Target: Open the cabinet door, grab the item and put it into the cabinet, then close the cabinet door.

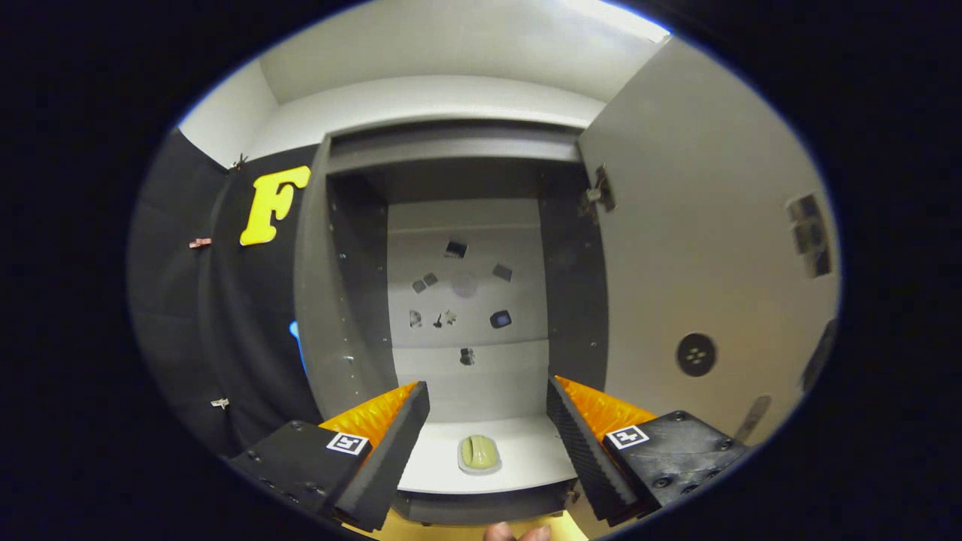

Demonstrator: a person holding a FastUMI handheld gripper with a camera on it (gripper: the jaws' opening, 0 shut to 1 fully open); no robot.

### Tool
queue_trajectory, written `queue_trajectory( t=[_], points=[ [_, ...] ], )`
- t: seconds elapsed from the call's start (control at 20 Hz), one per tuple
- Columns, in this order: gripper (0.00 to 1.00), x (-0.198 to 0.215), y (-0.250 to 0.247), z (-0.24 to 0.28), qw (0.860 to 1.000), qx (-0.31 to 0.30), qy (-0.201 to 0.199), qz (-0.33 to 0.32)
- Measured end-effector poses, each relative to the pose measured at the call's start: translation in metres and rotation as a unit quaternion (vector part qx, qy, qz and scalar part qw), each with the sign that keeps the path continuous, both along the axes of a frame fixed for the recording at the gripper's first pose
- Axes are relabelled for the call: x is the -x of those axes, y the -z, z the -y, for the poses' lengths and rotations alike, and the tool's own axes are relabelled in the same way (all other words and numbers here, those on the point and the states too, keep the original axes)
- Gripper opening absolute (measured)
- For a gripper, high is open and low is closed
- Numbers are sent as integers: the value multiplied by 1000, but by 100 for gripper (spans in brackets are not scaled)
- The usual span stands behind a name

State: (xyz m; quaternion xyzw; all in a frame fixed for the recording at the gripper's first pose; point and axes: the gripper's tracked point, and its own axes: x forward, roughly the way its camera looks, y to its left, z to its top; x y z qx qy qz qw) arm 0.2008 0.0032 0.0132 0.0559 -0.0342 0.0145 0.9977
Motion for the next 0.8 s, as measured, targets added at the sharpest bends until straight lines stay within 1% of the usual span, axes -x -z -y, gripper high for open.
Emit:
queue_trajectory(
  t=[0.15, 0.3, 0.6, 0.8],
  points=[
    [99, 53, -19, 16, 999, 28, 20, 33],
    [97, 106, -43, 37, 996, 38, 42, 66],
    [97, 195, -55, 92, 995, 23, 73, 71],
    [97, 244, -51, 128, 994, 36, 84, 64]
  ],
)
